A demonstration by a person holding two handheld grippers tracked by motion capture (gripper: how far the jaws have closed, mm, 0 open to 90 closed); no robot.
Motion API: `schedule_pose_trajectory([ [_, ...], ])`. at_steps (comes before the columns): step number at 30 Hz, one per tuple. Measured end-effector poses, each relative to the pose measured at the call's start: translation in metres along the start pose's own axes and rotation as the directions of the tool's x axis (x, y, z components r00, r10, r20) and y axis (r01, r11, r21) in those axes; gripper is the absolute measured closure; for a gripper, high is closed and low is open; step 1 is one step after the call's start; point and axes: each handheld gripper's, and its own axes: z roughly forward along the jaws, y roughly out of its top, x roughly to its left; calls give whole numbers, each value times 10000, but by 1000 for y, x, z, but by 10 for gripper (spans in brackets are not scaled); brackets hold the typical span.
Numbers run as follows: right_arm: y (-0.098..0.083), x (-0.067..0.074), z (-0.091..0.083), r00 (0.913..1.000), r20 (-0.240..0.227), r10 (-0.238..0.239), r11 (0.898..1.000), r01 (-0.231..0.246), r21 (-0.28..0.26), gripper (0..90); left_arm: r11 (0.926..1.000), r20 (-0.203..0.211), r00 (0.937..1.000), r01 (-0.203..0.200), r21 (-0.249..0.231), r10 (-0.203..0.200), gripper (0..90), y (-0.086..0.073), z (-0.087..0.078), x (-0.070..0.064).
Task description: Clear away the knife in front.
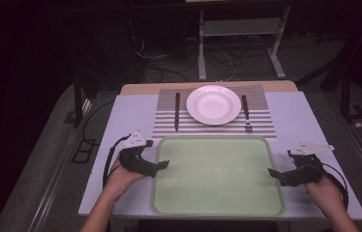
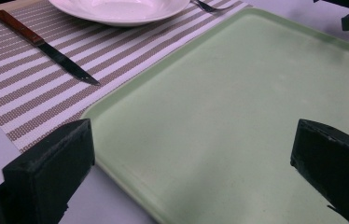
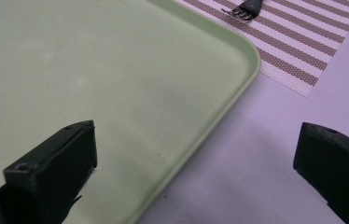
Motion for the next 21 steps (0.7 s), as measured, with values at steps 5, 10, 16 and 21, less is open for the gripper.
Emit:
schedule_pose_trajectory([
  [5,0,1,0,10000,6,-18,10000,18,-21,0,10000,24,10000,45,-32,-45,0,1,3,1],
  [10,0,1,0,10000,-30,-6,10000,6,-27,0,10000,-71,10000,48,-7,-49,0,3,8,4],
  [16,0,1,0,10000,-24,-10,10000,10,-23,0,10000,-144,9999,29,-31,-29,0,6,13,7],
  [21,0,0,0,10000,9,-17,10000,17,-53,0,10000,-166,9999,45,-27,-45,0,9,16,10],
])
